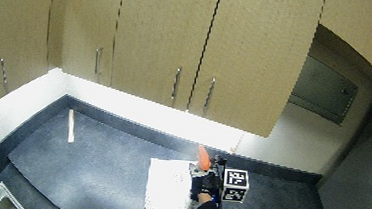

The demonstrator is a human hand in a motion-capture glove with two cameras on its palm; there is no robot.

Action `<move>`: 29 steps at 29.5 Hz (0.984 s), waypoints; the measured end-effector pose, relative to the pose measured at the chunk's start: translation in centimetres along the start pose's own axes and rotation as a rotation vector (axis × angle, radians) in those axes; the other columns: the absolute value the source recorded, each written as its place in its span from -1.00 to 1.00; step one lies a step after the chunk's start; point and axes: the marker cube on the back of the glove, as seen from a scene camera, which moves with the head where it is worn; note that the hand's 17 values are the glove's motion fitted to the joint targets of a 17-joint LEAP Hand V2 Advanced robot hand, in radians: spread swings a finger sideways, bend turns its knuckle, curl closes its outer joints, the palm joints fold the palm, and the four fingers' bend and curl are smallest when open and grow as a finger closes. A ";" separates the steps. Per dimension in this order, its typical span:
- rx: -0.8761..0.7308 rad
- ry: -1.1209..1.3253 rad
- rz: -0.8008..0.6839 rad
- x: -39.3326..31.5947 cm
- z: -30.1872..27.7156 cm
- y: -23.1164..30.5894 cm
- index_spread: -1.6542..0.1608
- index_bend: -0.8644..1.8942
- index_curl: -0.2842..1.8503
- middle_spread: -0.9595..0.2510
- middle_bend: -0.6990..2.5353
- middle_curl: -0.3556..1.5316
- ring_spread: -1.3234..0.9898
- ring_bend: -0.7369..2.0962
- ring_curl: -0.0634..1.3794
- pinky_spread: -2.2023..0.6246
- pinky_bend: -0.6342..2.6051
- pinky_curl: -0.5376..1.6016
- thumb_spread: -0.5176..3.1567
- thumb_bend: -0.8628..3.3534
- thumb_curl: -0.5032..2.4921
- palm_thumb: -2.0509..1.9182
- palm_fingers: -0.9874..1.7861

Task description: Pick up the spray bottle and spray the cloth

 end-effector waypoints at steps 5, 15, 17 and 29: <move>-0.013 -0.026 -0.058 -1.2 1.7 0.7 0.60 -0.14 -0.09 0.54 -0.24 0.00 0.06 -0.12 -0.21 0.65 -0.51 -0.43 -0.41 -0.60 -0.20 0.65 0.38; -0.086 -0.102 -0.136 -1.1 7.1 1.1 0.61 -0.16 -0.08 0.55 -0.25 0.00 0.06 -0.14 -0.21 0.64 -0.51 -0.41 -0.41 -0.60 -0.20 0.65 0.38; -0.090 -0.112 -0.132 -0.8 7.4 1.1 0.61 -0.16 -0.08 0.56 -0.26 0.00 0.06 -0.15 -0.21 0.64 -0.51 -0.40 -0.41 -0.60 -0.20 0.65 0.38; 0.002 -0.133 -0.127 2.8 3.5 -0.5 0.60 -0.18 -0.07 0.56 -0.27 0.01 0.07 -0.17 -0.20 0.62 -0.52 -0.39 -0.40 -0.60 -0.19 0.65 0.38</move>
